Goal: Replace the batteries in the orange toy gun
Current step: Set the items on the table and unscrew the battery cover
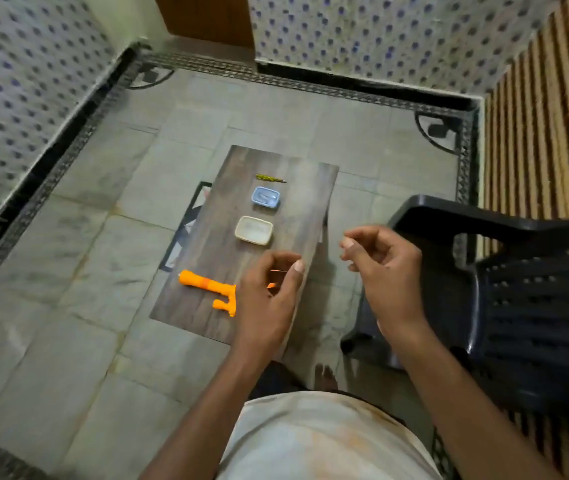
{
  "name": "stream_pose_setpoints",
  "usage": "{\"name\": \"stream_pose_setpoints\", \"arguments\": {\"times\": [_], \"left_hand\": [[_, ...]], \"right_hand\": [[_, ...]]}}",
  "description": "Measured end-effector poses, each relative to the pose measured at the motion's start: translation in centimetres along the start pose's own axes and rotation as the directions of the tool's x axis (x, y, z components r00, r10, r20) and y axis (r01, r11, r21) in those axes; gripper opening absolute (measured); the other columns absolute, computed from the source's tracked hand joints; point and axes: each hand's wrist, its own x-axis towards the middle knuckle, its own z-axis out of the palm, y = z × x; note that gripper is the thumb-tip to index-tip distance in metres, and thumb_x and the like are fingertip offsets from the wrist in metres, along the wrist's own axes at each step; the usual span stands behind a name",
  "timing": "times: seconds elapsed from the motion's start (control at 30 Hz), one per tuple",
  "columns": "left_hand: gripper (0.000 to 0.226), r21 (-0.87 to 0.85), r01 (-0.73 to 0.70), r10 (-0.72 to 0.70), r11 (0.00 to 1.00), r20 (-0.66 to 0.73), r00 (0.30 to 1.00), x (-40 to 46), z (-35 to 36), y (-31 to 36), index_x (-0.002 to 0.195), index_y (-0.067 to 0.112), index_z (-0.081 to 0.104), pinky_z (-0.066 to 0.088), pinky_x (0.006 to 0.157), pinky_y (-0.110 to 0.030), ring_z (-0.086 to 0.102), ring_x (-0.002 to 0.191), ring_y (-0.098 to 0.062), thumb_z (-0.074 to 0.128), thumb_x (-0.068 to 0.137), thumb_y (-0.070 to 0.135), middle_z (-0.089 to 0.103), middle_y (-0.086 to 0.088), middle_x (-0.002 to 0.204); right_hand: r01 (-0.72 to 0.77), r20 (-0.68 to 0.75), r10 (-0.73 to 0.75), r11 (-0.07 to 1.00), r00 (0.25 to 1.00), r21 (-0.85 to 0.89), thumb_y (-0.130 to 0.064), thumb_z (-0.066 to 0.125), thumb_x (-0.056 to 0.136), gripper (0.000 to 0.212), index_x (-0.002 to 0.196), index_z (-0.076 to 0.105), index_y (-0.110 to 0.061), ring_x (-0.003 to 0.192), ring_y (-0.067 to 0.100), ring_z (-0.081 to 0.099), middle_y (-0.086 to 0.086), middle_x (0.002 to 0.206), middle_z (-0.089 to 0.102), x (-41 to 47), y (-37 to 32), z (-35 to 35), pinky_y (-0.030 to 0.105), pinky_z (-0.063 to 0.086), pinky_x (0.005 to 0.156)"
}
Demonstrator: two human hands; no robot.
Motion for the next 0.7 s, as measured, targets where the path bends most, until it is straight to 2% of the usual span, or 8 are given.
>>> {"name": "stream_pose_setpoints", "arguments": {"times": [0.1,0.23,0.43,0.5,0.63,0.7], "left_hand": [[0.006,-0.013,0.037,-0.038,0.999,-0.063,0.997,1.0,-1.4,-0.1,0.098,0.023,0.073,0.051,0.072,-0.013,0.073,0.088,-0.008,0.069,0.101,0.019,0.076,0.008,0.089],[0.006,-0.014,0.05,-0.051,0.999,-0.105,0.993,2.3,-3.7,-0.3,0.101,0.024,0.073,0.051,0.074,-0.012,0.072,0.09,-0.003,0.068,0.102,0.023,0.075,0.015,0.092],[0.008,-0.068,0.05,-0.061,0.996,-0.178,0.982,4.1,-6.2,-1.2,0.1,0.027,0.073,0.052,0.077,-0.012,0.07,0.092,-0.001,0.067,0.102,0.022,0.074,0.016,0.091],[0.009,-0.102,0.067,-0.089,0.993,-0.222,0.971,4.6,-6.8,-1.6,0.1,0.03,0.073,0.055,0.078,-0.016,0.071,0.093,-0.003,0.067,0.102,0.024,0.075,0.014,0.092],[0.014,-0.186,0.089,-0.144,0.979,-0.309,0.94,6.5,-7.7,-1.9,0.096,0.037,0.071,0.061,0.083,-0.031,0.073,0.093,-0.01,0.067,0.102,0.025,0.077,0.011,0.095],[0.013,-0.215,0.098,-0.174,0.972,-0.372,0.912,7.7,-8.2,-1.8,0.096,0.036,0.072,0.062,0.082,-0.033,0.073,0.093,-0.01,0.067,0.102,0.025,0.077,0.011,0.096]], "right_hand": [[0.0,0.067,0.002,1.0,0.998,-0.019,-0.009,0.071,0.095,0.009,0.096,0.074,-0.018,0.083,0.018,0.074,0.0,0.087,0.075,0.6,-0.3,2.2,0.046,0.063,0.08],[0.001,0.122,0.005,0.999,0.993,-0.05,-0.01,0.071,0.095,0.006,0.097,0.075,-0.014,0.083,0.016,0.074,0.0,0.087,0.075,0.9,-0.8,5.3,0.043,0.063,0.081],[0.044,0.241,-0.014,0.992,0.971,-0.12,-0.013,0.07,0.096,0.011,0.099,0.074,-0.023,0.086,0.011,0.074,-0.008,0.09,0.075,2.8,-2.0,9.1,0.037,0.064,0.081],[0.07,0.305,-0.022,0.987,0.952,-0.147,-0.015,0.07,0.097,0.01,0.101,0.074,-0.023,0.088,0.013,0.074,-0.007,0.092,0.075,3.7,-2.2,10.2,0.039,0.064,0.082],[0.081,0.394,-0.009,0.983,0.919,-0.166,-0.015,0.072,0.095,0.009,0.101,0.075,-0.021,0.088,0.014,0.075,-0.005,0.092,0.076,6.0,-2.3,12.3,0.044,0.064,0.082],[0.094,0.45,-0.006,0.98,0.893,-0.175,-0.016,0.072,0.095,0.009,0.103,0.075,-0.02,0.089,0.016,0.075,-0.004,0.093,0.076,7.8,-2.4,13.7,0.045,0.064,0.083]]}}
